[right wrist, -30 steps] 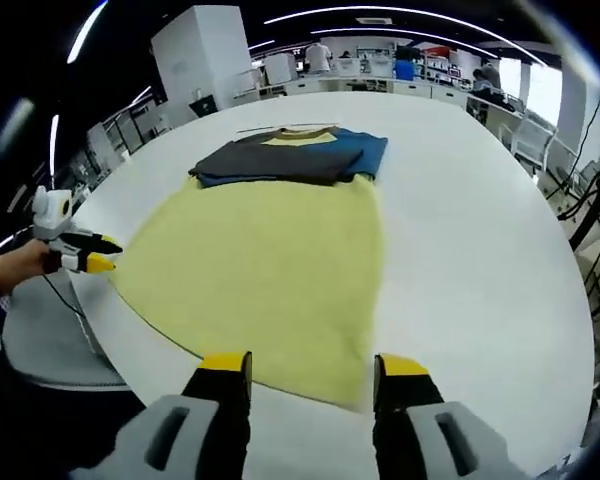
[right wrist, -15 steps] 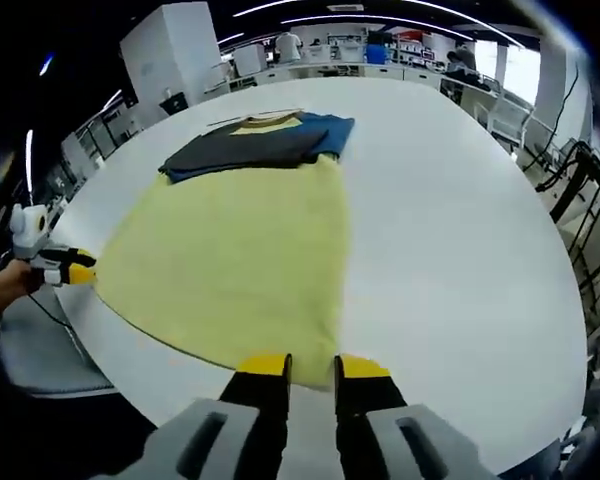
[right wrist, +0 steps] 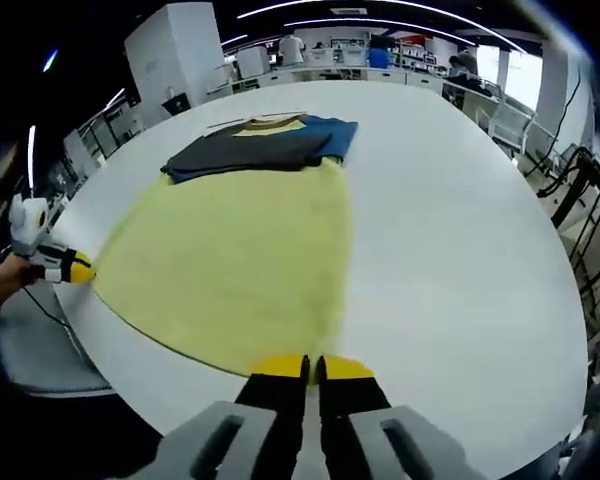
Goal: Fold the garment on the visible template until the final outline fits inside the template.
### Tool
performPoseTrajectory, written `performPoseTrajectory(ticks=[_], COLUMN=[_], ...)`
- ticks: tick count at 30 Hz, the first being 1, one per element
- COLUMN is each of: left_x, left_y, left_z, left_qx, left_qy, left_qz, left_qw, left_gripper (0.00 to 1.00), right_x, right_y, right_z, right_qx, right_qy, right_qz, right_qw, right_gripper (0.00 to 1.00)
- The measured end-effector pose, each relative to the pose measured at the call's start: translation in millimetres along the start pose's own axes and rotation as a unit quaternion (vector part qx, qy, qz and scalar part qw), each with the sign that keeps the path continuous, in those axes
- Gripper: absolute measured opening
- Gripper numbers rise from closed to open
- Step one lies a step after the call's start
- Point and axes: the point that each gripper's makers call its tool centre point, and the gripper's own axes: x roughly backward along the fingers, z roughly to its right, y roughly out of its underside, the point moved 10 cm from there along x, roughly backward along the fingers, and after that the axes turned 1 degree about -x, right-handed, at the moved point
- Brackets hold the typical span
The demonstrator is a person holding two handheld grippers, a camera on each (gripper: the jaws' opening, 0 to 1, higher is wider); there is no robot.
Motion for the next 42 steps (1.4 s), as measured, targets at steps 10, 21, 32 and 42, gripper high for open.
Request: performPoseTrajectory(ticks=[10, 21, 32, 42], left_x=[7, 20, 32, 36], left_y=[6.3, 17.8, 33.0, 37.4], left_z=[-6.5, -11.4, -15.0, -16.4], left_qx=[0.023, 0.032, 0.032, 0.044], left_qy=[0.001, -0.001, -0.003, 0.004], left_qz=[-0.006, -0.012, -0.029, -0.027], left_qw=[0.9997, 0.9994, 0.9991, 0.9987], left_gripper=[0.0, 0.0, 0.0, 0.0], right_x=[0, 3, 5, 7], right_y=[0.3, 1.7, 5.3, 7.7], right_z=[-1, -13, -21, -27], right_qx=[-0.001, 0.01, 0.02, 0.027], right_qy=[-0.014, -0.033, -0.046, -0.05], right_qz=[-0.005, -0.018, -0.027, -0.03], right_qw=[0.9999, 0.9992, 0.9984, 0.9979], right_gripper=[0.0, 0.0, 0.0, 0.0])
